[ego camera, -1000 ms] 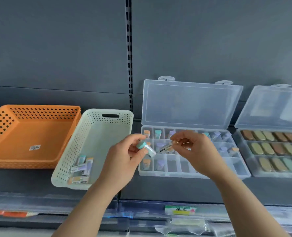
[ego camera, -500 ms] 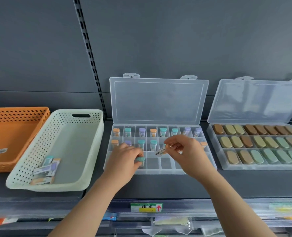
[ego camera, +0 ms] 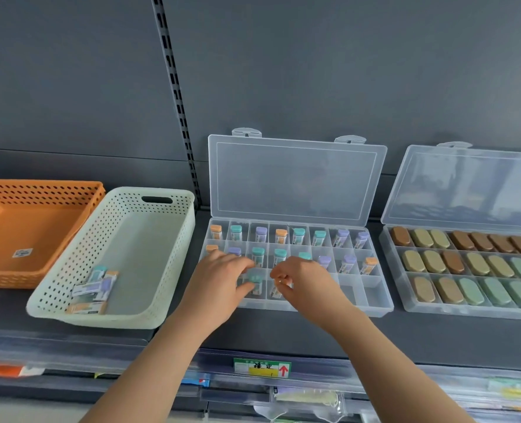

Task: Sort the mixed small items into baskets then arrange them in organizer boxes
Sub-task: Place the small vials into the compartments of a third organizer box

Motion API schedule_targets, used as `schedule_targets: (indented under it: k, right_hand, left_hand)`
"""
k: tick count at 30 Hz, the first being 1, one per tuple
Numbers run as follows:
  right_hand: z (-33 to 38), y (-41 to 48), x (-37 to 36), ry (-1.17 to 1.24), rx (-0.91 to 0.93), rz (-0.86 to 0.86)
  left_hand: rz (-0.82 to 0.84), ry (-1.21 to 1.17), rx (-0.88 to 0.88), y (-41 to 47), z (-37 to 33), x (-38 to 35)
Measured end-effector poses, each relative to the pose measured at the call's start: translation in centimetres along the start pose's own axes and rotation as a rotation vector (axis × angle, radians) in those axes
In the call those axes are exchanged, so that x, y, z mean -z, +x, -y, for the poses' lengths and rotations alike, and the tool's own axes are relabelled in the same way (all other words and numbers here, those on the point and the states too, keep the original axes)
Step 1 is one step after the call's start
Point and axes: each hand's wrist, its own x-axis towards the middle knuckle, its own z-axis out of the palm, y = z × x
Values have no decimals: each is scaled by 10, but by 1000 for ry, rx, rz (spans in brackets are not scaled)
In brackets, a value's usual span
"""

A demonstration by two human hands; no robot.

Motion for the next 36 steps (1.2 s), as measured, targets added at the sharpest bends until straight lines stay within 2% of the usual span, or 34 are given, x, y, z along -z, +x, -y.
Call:
schedule_targets:
  k: [10,17,20,23,27,30,36]
  right_hand:
    - [8,-2,11,-53,23,-27]
    - [66,24,14,73,146,-64]
    - [101,46,2,142,188,-33]
    - [131,69,-12,187,214,7]
    - [159,97,-30,209,225,73]
    - [171,112,-44,205,213,137]
    - [185,132,-64,190,154,225]
  left_hand:
    - [-86,-8,-4,-14,5,15]
    - [-167,21,85,-44,55,62]
    - [-111,-12,182,-58,100,83]
    - [-8,59,233,-66,147,101]
    - [190,226,170,-62,180,116]
    - [282,262,157,-57,193,116]
    - [252,292,20,-50,211,107]
